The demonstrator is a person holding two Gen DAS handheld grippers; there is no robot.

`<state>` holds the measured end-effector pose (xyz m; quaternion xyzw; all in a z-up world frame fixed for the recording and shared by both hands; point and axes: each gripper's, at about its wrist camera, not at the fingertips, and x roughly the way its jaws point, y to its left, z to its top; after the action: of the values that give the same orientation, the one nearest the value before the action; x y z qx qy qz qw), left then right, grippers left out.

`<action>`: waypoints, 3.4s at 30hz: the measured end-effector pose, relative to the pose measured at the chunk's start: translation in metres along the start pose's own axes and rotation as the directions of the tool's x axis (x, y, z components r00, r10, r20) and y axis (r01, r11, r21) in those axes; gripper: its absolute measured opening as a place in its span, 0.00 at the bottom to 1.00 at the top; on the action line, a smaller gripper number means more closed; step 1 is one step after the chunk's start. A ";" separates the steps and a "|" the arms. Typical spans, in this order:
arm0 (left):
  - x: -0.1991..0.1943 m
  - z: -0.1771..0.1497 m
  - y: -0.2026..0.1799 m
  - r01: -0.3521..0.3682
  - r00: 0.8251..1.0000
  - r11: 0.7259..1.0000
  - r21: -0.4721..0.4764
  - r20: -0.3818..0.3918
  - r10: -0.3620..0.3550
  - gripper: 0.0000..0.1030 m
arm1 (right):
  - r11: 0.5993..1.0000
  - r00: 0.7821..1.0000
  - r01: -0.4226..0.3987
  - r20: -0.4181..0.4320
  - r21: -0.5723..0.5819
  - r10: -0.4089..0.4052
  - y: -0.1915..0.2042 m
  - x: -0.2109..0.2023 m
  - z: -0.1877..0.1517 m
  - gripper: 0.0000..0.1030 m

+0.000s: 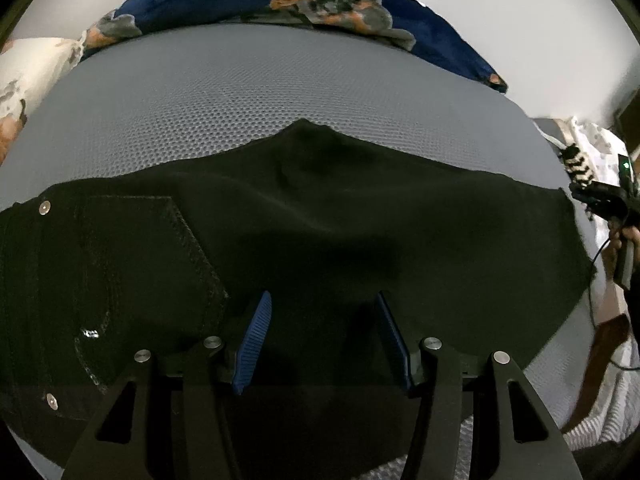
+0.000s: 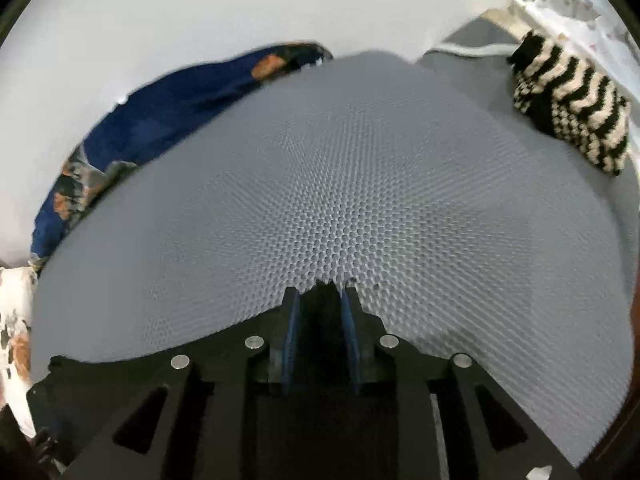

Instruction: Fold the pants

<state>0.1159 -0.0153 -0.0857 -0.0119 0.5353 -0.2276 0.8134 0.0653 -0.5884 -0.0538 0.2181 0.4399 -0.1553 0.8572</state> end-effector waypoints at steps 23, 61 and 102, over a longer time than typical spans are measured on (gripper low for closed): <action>-0.037 -0.041 0.019 0.035 0.996 0.999 -0.028 0.085 -0.033 0.53 | 0.995 0.990 0.093 -0.105 0.032 -0.090 0.002 -0.051 -0.110 0.20; -0.052 -0.051 0.124 -0.023 0.993 0.981 -0.193 0.111 0.045 0.53 | 0.571 0.729 -0.661 -0.597 -0.487 0.335 0.462 0.105 -0.124 0.06; 0.060 0.091 0.001 0.026 0.995 0.997 0.070 0.091 -0.032 0.47 | 0.859 0.978 -0.187 -0.170 -0.476 0.119 0.273 0.063 -0.111 0.27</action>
<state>0.2150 -0.0580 -0.0992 -0.0020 0.4888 -0.2570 0.8337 0.1499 -0.3022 -0.0980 0.0384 0.5026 0.0449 0.8625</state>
